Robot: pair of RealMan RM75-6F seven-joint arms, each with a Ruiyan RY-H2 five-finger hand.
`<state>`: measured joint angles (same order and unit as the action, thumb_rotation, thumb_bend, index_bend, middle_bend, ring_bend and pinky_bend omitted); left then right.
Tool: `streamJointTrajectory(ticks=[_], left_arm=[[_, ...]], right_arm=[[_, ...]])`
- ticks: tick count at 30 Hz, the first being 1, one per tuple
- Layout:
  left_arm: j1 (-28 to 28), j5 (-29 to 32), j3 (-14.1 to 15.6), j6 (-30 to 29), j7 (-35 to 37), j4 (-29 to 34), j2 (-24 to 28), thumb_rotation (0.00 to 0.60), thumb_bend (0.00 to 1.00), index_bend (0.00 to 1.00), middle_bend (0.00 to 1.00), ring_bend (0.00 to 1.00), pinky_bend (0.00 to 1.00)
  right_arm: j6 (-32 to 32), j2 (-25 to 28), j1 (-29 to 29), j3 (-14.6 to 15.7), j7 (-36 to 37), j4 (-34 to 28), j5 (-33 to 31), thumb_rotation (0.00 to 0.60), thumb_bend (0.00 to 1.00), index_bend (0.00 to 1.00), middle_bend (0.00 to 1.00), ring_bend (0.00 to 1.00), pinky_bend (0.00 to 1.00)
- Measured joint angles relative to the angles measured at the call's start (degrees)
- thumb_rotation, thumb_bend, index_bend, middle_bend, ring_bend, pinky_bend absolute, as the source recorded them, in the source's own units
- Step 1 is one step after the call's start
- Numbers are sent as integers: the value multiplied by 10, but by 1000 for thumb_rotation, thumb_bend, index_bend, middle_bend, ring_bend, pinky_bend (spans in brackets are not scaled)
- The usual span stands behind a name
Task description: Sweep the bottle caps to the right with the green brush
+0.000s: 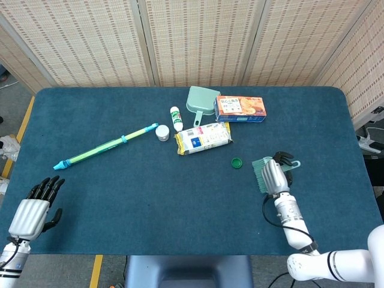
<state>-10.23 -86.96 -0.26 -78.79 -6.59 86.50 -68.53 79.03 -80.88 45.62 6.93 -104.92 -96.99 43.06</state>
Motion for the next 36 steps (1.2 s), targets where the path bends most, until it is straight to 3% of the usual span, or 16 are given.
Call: streamJointTrajectory(ticks=[8, 16, 22, 29, 36], left_arm=[[-2, 3, 0, 3, -10, 0, -6, 600, 450, 0, 1, 11, 164], [-5, 5, -1, 8, -10, 2, -6, 600, 449, 0, 1, 11, 165], [-6, 6, 0, 10, -8, 0, -5, 600, 449, 0, 1, 11, 164], [-5, 10, -2, 10, 0, -1, -1, 600, 449, 0, 0, 12, 164], [-6, 16, -3, 16, 3, -4, 0, 600, 451, 0, 1, 12, 164]], right_arm=[[-1, 36, -11, 6, 51, 1, 10, 600, 424, 928, 832, 583, 480], [-8, 58, -5, -18, 130, -54, 75, 600, 424, 928, 832, 583, 480], [-9, 7, 17, -41, 82, -46, 55, 600, 424, 928, 832, 583, 480], [-20, -77, 52, -76, 33, 30, -8, 600, 424, 928, 832, 583, 480], [-28, -109, 74, -93, 18, 77, -52, 600, 424, 929, 832, 583, 480]])
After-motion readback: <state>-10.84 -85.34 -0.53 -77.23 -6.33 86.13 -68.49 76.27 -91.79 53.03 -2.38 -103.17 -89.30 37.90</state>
